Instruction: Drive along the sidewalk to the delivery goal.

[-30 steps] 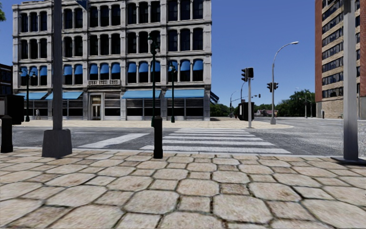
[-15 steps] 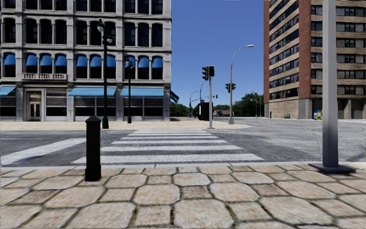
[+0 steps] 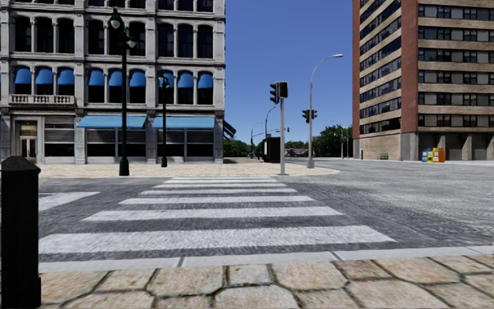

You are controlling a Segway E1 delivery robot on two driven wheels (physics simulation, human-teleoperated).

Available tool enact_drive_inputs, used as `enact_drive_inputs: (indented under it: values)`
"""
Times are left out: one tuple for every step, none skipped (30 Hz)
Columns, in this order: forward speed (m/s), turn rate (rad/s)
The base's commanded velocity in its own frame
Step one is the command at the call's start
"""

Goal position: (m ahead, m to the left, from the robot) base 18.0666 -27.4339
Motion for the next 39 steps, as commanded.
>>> enact_drive_inputs:
  values:
    - [2.00,0.00]
    - [2.00,0.00]
    - [2.00,0.00]
    - [2.00,0.00]
    - [2.00,0.00]
    - [2.00,0.00]
    - [2.00,0.00]
    - [2.00,0.08]
    - [2.00,0.15]
    - [2.00,0.19]
    - [2.00,0.20]
    - [2.00,0.20]
    - [2.00,0.17]
    - [1.99,0.03]
    - [1.91,0.00]
    - [1.86,0.00]
    - [1.75,0.00]
    - [1.75,0.00]
    - [1.67,0.00]
    - [1.55,0.00]
    - [1.44,0.00]
    - [1.39,0.00]
    - [1.37,0.00]
    - [1.37,0.00]
    - [1.37,0.00]
    - [1.36,0.00]
    - [1.36,0.00]
    - [1.36,0.00]
    - [1.36,0.00]
    - [1.36,0.00]
    - [1.36,0.00]
    - [1.36,0.00]
    - [1.36,0.00]
    - [1.36,0.00]
    - [1.36,0.00]
    - [1.36,0.12]
    - [1.36,0.21]
    - [1.36,0.28]
    - [1.36,0.31]
